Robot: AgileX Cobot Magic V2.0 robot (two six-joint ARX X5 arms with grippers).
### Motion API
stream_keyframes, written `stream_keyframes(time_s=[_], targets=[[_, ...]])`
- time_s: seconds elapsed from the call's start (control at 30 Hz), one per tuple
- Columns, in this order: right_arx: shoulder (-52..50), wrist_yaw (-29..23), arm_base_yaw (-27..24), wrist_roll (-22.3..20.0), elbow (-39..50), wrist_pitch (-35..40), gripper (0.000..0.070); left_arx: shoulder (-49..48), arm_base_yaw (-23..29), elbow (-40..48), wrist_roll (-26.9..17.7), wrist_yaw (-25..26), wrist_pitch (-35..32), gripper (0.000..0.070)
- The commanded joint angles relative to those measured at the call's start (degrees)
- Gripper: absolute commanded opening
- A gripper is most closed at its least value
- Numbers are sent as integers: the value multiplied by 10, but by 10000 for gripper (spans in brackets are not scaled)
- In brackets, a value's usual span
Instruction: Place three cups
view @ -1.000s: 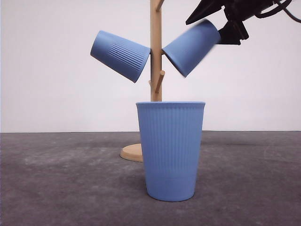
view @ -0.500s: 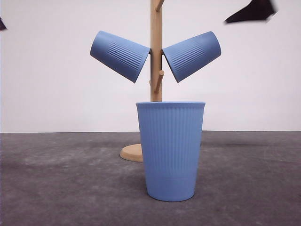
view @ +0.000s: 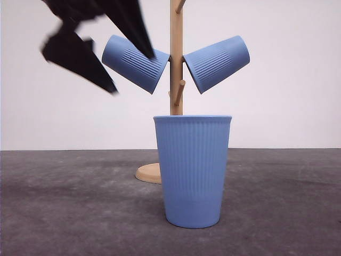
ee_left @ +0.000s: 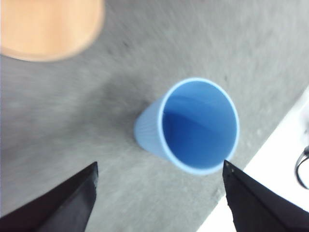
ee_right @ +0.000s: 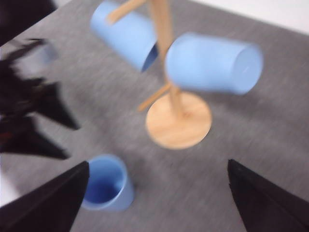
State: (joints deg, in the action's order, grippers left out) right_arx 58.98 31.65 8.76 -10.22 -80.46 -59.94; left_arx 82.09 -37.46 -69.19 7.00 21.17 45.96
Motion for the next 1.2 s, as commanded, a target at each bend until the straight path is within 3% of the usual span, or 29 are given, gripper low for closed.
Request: stream_keyframes(time_s=[0.0,0.23,0.4,0.43,0.47,0.53,0.57,0.63,0.7,0.93,1.17], targets=[[-12,-2,8,-2,6,-8,578,27,-16,-5,8,-4,-12,469],[-95,-2,32,18,81,-24,578,108,-57,-5,24,-78,-34,469],[-136,-2,32,23,133,-31,578,151,-69,-5,27,-82,-51,462],[-142,-2,32,23,141,-31,578,156,-70,-5,18,-78,-51,416],[-146,-2,32,23,149,-32,578,158,-71,-5,9,-74,-51,328],[-151,-2,32,23,161,-32,578,160,-71,-5,-16,-62,-53,64],[-152,-2,32,23,166,-33,578,160,-70,-5,-28,-58,-56,11],[-153,-2,32,23,174,-33,578,160,-69,-5,-48,-50,-64,8],[-153,-2,32,20,180,-33,578,159,-66,-5,-73,-25,-69,9],[-152,8,32,4,198,-31,579,133,-43,-9,-129,146,-69,9],[-152,127,32,-17,198,1,616,61,-6,-30,-177,327,-76,9]])
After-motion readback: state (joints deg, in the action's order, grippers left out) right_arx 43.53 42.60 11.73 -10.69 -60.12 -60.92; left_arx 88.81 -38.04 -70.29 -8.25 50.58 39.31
